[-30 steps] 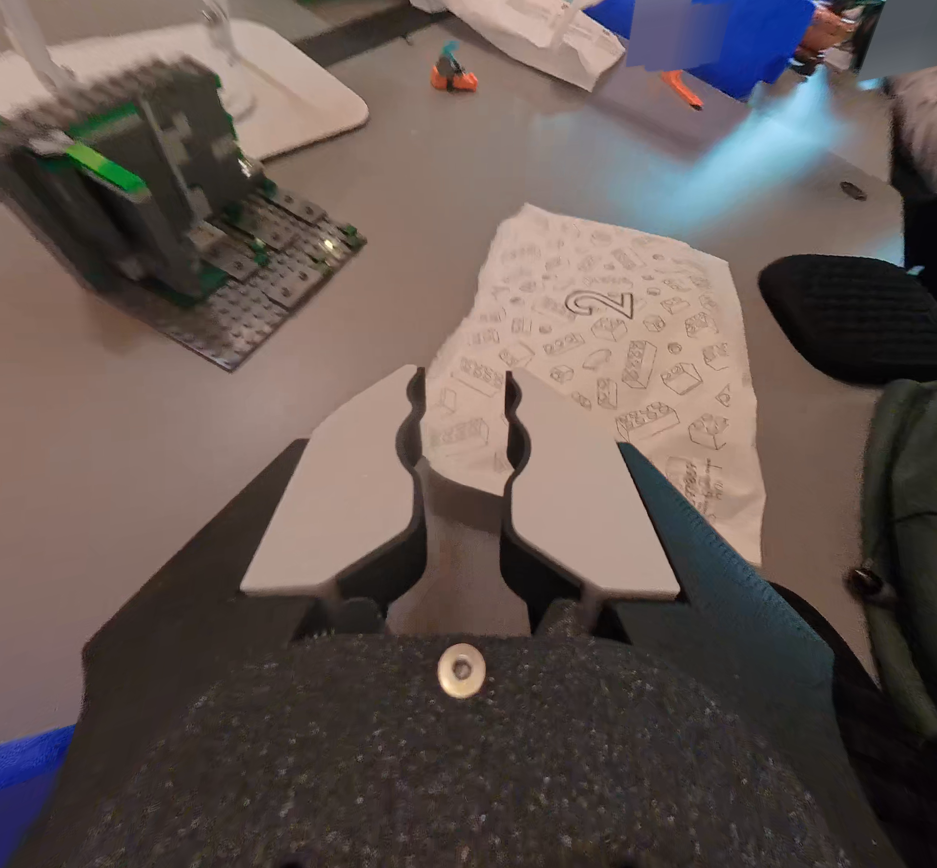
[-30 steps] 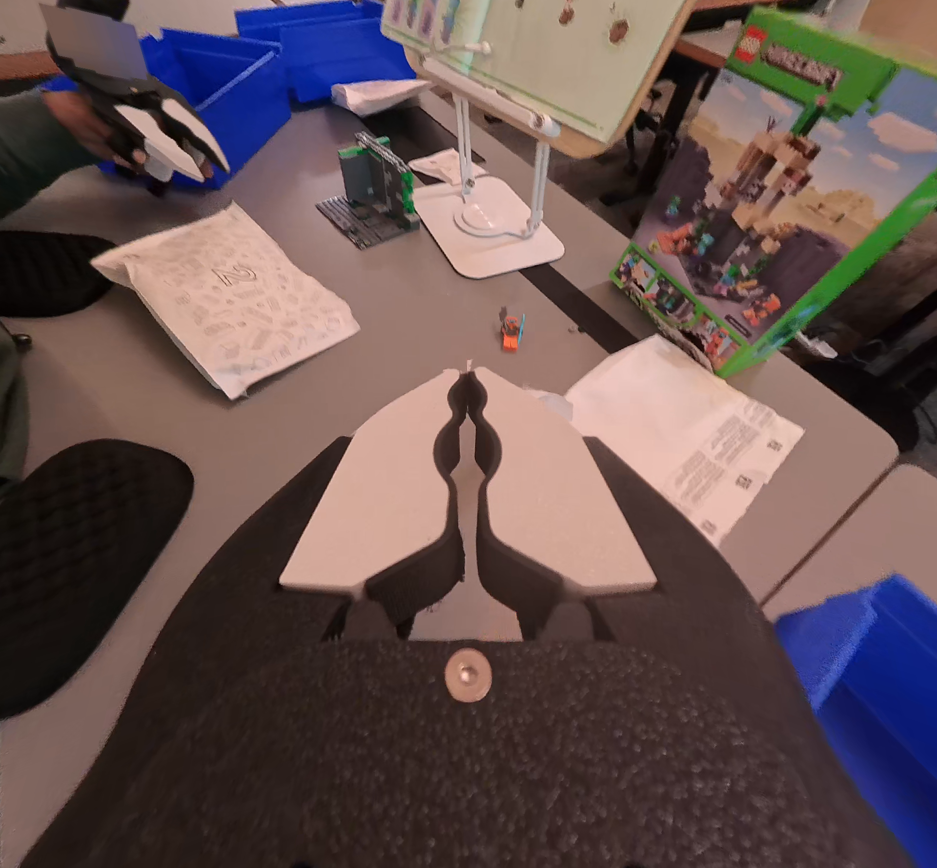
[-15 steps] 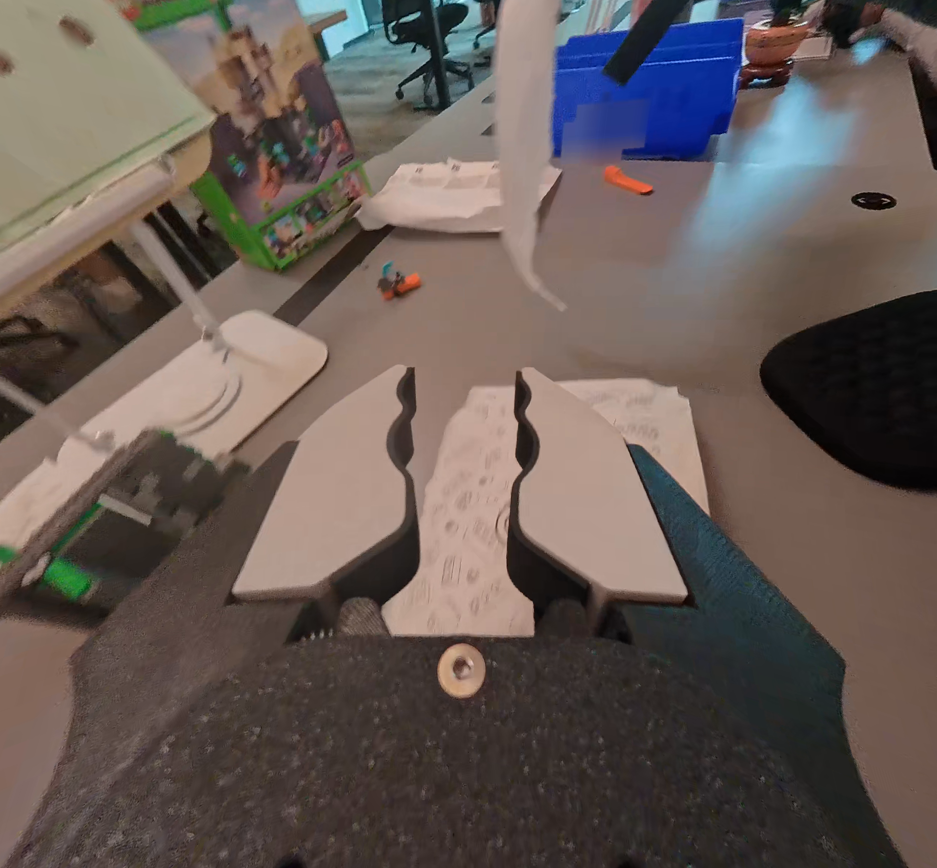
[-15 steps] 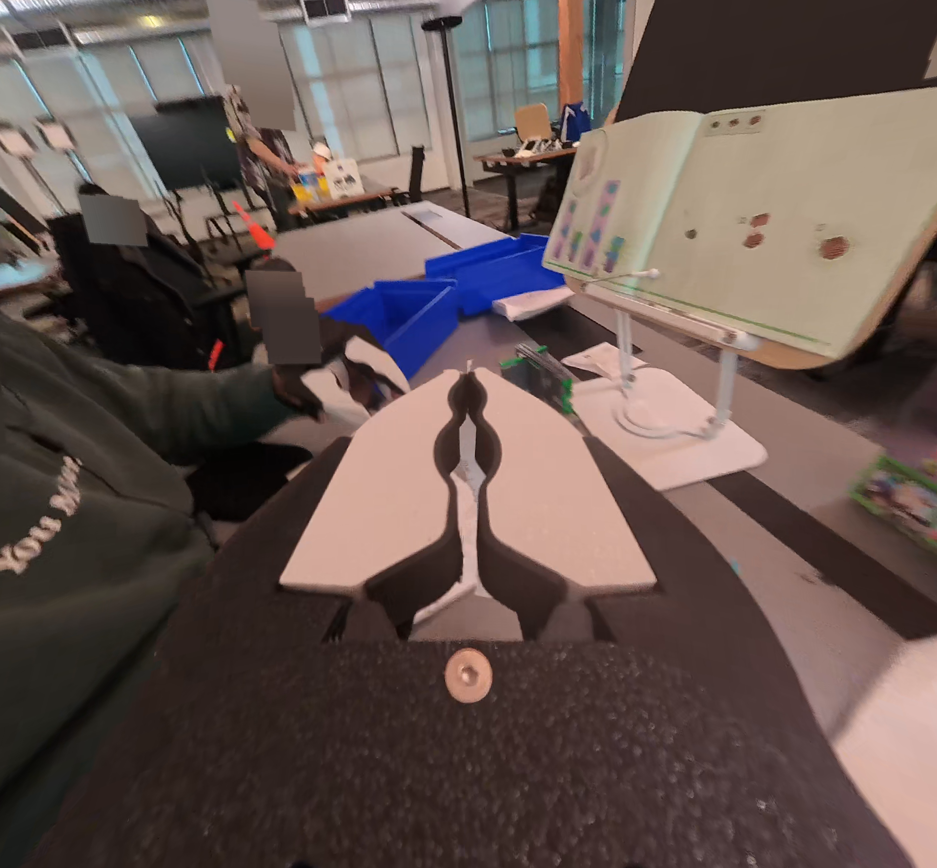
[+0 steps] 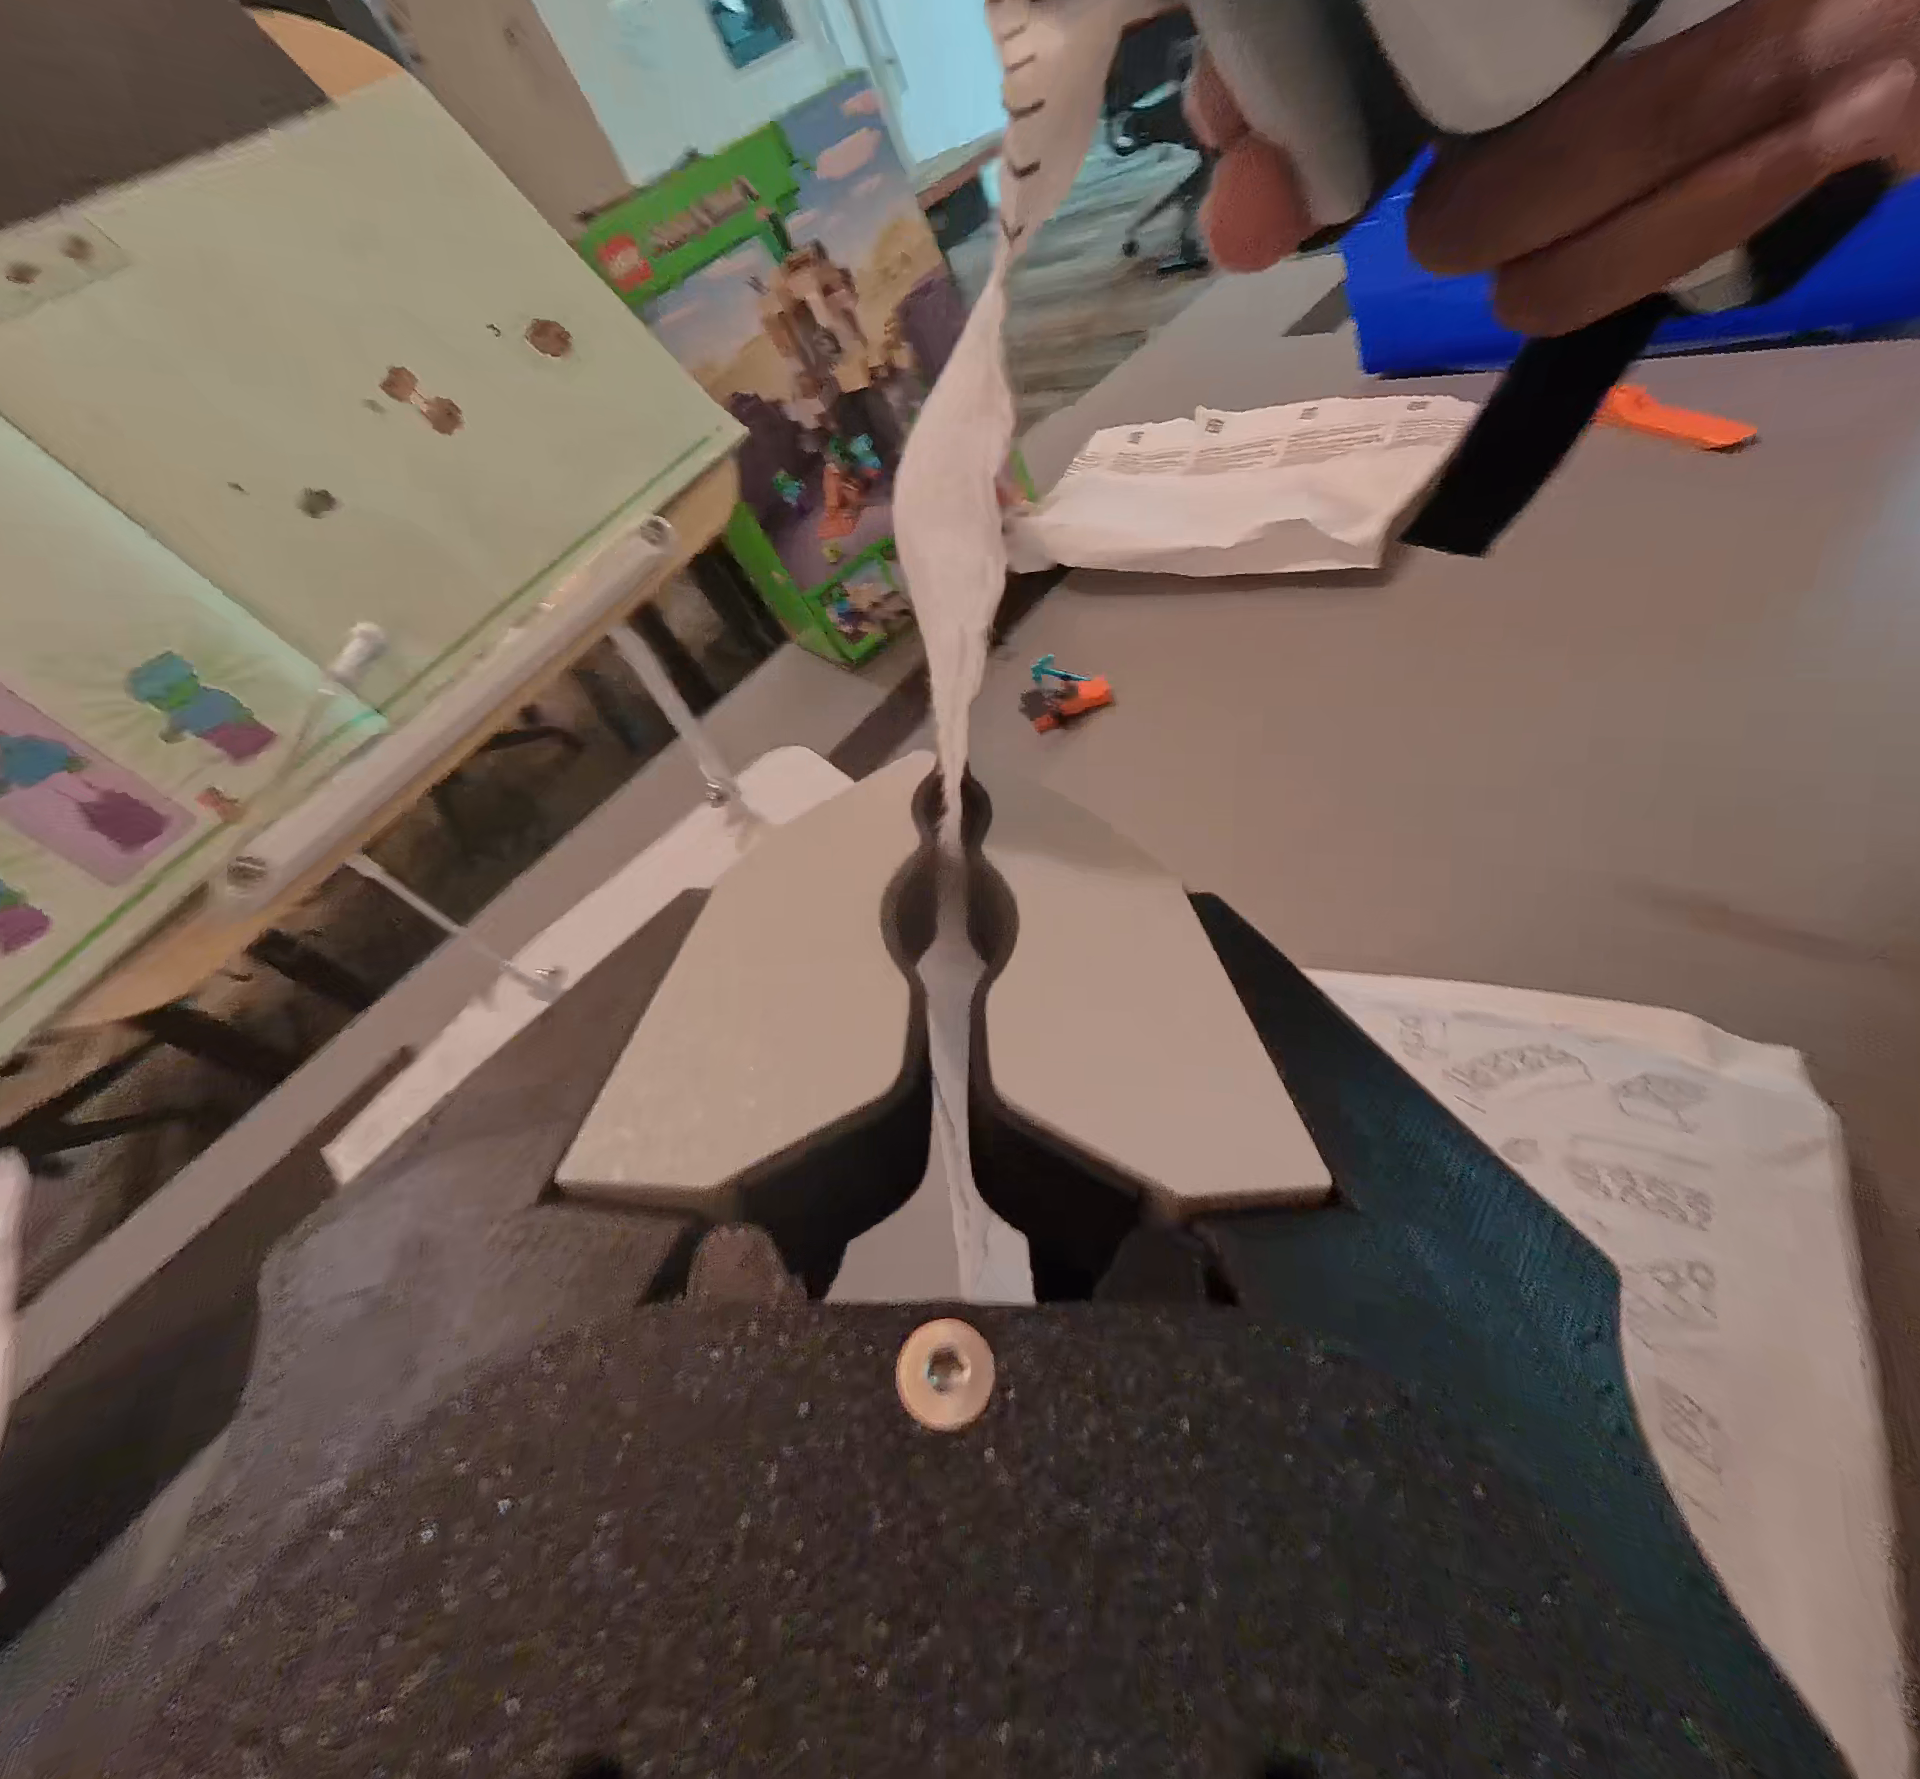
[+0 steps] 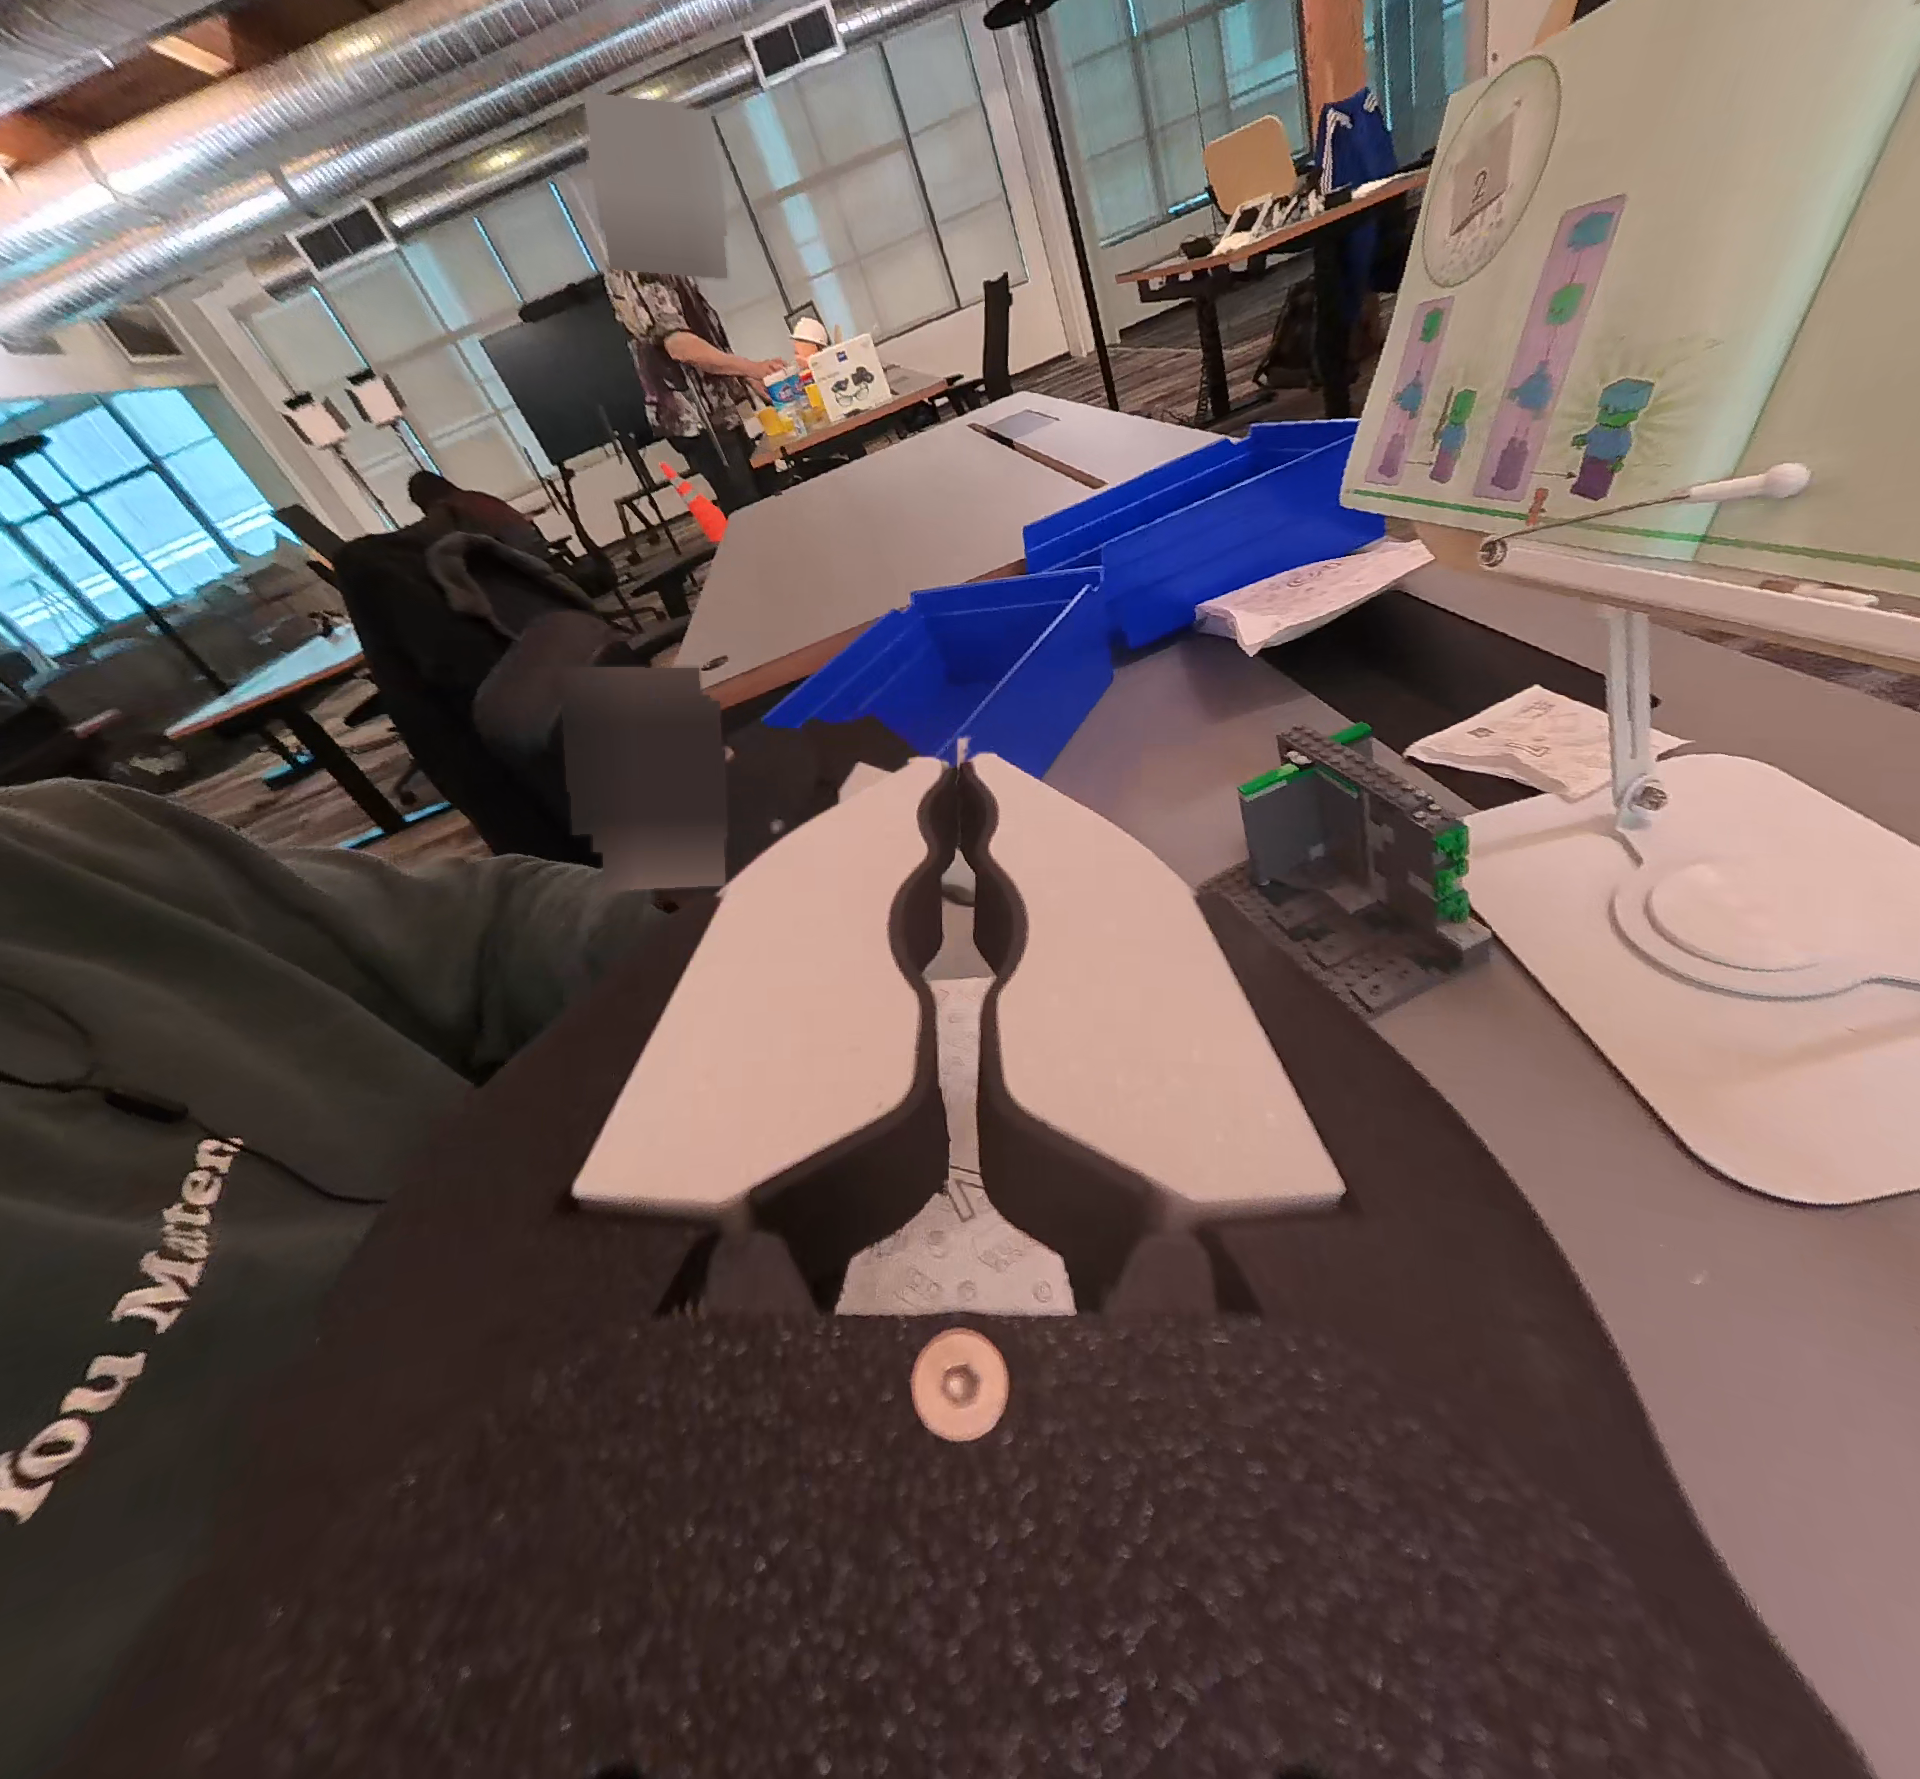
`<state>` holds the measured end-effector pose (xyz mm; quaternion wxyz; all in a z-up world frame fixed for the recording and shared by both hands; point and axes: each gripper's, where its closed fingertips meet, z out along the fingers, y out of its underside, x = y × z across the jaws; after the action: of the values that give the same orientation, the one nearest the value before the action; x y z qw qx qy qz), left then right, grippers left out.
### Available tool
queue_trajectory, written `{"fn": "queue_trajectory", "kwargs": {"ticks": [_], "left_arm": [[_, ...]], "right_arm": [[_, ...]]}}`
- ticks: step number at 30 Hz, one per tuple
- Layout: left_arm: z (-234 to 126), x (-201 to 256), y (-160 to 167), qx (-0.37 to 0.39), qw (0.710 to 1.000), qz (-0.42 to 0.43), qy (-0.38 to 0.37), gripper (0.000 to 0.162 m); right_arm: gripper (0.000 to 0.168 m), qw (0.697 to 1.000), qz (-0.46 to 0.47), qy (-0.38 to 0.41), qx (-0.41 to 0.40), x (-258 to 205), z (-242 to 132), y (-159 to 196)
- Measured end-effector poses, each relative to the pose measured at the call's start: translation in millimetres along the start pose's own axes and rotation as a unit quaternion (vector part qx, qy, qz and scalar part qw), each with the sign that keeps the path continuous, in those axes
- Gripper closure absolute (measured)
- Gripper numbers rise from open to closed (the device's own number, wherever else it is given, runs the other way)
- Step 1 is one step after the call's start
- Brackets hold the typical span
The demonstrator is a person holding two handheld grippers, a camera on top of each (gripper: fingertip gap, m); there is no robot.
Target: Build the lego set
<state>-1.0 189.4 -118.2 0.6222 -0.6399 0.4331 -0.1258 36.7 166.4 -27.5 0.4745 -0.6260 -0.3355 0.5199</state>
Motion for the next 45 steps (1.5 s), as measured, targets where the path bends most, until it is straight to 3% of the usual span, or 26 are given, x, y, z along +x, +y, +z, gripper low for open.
{"fn": "queue_trajectory", "kwargs": {"ticks": [4,9,14,20,22,24,29,33,37,39,40,45], "left_arm": [[-14,17,-2,0.004,0.986,-0.110,0.124,0.162],[-36,15,-23,0.065,0.915,-0.305,0.257,0.162],[-47,-2,-35,0.141,0.852,-0.413,0.291,0.162],[-48,-7,-38,0.174,0.826,-0.445,0.298,0.162],[-49,-5,-39,0.175,0.830,-0.439,0.297,0.162],[-51,-4,-40,0.178,0.831,-0.435,0.296,0.162],[-55,-7,-32,0.171,0.862,-0.401,0.260,0.161],[-58,-16,-13,0.132,0.906,-0.352,0.195,0.145],[-60,-34,24,0.063,0.953,-0.284,0.088,0.146],[-62,-45,45,0.027,0.968,-0.249,0.033,0.154],[-64,-49,51,0.019,0.970,-0.243,0.015,0.162],[-70,-54,73,-0.007,0.965,-0.260,-0.011,0.162]], "right_arm": [[0.163,0.999,-0.042,0.012,-0.017,7,7,7],[0.124,0.996,-0.070,0.015,-0.061,10,11,22],[0.116,0.996,-0.003,-0.037,-0.077,-3,25,61],[0.120,0.990,0.026,-0.071,-0.115,-19,60,112],[0.135,0.988,0.028,-0.081,-0.128,-21,67,121],[0.168,0.987,0.030,-0.097,-0.124,-23,69,121],[0.168,0.982,0.019,-0.101,-0.159,-23,63,126],[0.168,0.979,0.048,-0.071,-0.184,-7,40,120],[0.168,0.977,0.062,0.015,-0.203,33,-1,107],[0.168,0.972,0.052,0.071,-0.218,60,-28,100],[0.168,0.969,0.050,0.097,-0.222,72,-42,96],[0.168,0.928,0.032,0.255,-0.271,146,-130,74]]}}
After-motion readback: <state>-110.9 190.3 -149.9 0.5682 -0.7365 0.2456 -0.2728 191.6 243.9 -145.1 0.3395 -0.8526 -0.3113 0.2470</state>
